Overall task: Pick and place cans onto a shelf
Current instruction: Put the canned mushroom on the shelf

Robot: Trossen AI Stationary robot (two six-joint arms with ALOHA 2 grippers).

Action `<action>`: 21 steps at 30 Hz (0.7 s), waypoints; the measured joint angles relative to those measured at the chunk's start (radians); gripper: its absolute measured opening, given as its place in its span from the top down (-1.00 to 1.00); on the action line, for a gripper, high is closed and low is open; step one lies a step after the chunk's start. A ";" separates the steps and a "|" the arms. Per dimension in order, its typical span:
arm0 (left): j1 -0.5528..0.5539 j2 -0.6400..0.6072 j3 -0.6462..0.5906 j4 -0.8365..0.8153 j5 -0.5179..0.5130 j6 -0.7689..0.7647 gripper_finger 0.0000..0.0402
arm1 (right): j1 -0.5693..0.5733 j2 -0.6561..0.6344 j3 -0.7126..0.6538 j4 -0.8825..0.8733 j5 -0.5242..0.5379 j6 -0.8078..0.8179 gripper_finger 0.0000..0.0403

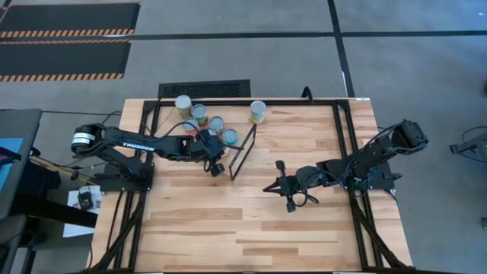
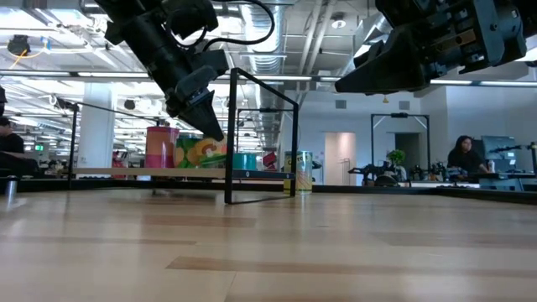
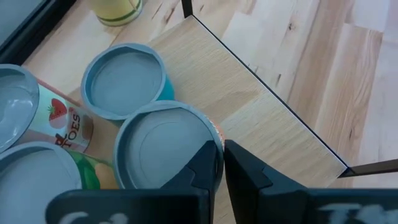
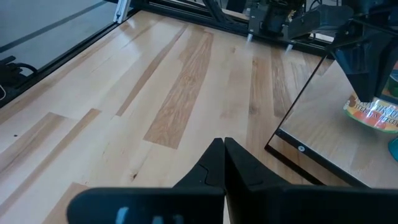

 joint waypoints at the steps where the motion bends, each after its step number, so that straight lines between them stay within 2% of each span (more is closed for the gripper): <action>1: 0.000 0.000 0.000 0.000 0.000 0.000 0.91 | 0.000 0.000 0.000 0.000 0.000 0.000 0.94; 16: 0.000 0.000 0.000 -0.017 0.008 -0.002 0.91 | 0.000 0.000 0.000 0.000 0.000 0.000 0.94; 21: -0.002 0.033 0.002 -0.018 0.030 -0.003 0.91 | 0.000 0.000 0.000 0.000 -0.001 0.000 0.94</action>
